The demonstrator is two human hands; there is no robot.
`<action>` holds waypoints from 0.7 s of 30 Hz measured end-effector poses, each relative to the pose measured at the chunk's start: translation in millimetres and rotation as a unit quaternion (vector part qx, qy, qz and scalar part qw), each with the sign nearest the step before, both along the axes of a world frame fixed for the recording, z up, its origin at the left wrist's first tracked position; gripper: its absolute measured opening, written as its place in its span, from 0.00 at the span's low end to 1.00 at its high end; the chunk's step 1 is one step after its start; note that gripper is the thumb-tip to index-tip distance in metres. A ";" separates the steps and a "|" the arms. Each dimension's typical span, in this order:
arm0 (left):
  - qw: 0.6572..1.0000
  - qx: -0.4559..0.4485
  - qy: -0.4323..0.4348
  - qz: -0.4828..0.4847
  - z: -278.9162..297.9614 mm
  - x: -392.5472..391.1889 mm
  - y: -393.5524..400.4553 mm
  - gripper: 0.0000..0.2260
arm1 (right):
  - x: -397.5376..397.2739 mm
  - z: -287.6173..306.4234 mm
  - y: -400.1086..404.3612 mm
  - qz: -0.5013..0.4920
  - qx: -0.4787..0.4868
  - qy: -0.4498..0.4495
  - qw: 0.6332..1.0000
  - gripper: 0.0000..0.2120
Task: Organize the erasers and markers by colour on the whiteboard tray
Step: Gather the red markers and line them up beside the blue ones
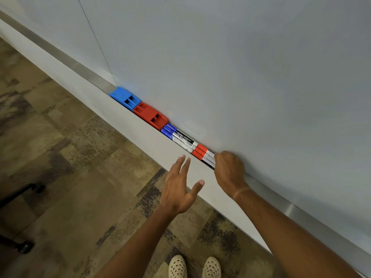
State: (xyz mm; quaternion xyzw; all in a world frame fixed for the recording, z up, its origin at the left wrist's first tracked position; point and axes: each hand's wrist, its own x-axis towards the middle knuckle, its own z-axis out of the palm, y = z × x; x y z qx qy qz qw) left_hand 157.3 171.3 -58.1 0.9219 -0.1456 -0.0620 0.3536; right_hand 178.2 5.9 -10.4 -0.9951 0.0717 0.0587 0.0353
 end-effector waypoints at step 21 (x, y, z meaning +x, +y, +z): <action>0.976 0.042 -0.151 -0.153 32.7 11.6 -10.9 0.36 | -66.5 -2.0 -6.8 -0.065 0.042 -0.180 0.981 0.25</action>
